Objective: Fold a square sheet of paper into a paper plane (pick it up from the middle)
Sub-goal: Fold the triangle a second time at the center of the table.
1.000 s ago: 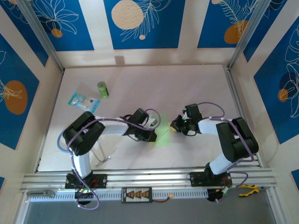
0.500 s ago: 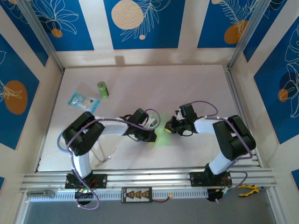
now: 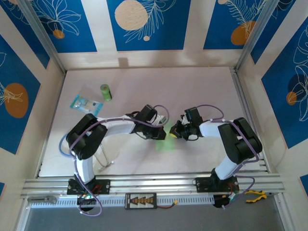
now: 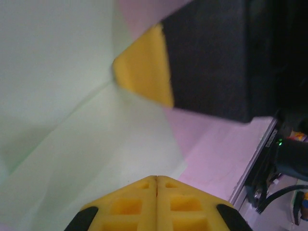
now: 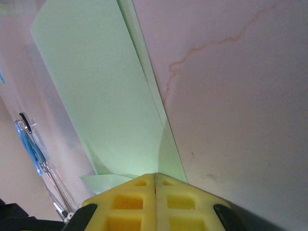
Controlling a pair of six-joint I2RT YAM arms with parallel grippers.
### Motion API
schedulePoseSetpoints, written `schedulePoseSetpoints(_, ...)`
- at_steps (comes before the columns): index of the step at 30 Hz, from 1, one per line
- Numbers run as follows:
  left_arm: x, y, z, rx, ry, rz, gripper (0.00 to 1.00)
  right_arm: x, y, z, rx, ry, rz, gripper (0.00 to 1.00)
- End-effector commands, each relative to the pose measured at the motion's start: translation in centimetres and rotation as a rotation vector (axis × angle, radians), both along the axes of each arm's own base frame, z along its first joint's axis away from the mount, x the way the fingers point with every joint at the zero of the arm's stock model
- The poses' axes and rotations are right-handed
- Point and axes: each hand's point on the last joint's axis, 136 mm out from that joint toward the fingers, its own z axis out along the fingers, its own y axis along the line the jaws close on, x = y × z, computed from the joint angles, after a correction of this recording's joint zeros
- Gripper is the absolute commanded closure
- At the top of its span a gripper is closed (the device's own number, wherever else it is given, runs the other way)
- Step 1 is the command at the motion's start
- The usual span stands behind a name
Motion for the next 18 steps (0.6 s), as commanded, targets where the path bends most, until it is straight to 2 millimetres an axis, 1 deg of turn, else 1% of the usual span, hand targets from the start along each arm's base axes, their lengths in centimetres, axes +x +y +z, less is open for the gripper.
schedulePoseSetpoints(1, -0.1, -0.4, -1.7, 0.023, 0.063, -0.014, 0.94, -1.2, -0.9, -2.1, -0.061, 0.081, -0.016, 1.0)
schedulePoseSetpoints(4, -0.4, -0.6, -2.6, 0.038, 0.085, -0.026, 0.93, -1.3, -1.0, -2.2, -0.063, 0.088, -0.017, 1.0)
schedulePoseSetpoints(9, -1.8, 1.2, -4.5, 0.131, 0.101, -0.042, 0.92, -1.6, -1.2, -2.7, -0.072, 0.105, -0.021, 1.0)
schedulePoseSetpoints(14, -3.3, 2.9, -4.7, 0.158, 0.113, -0.051, 0.89, -1.8, -1.4, -3.1, -0.085, 0.118, -0.022, 1.0)
schedulePoseSetpoints(18, -4.2, 3.8, -4.5, 0.16, 0.114, -0.061, 0.87, -1.8, -1.5, -3.1, -0.089, 0.117, -0.022, 1.0)
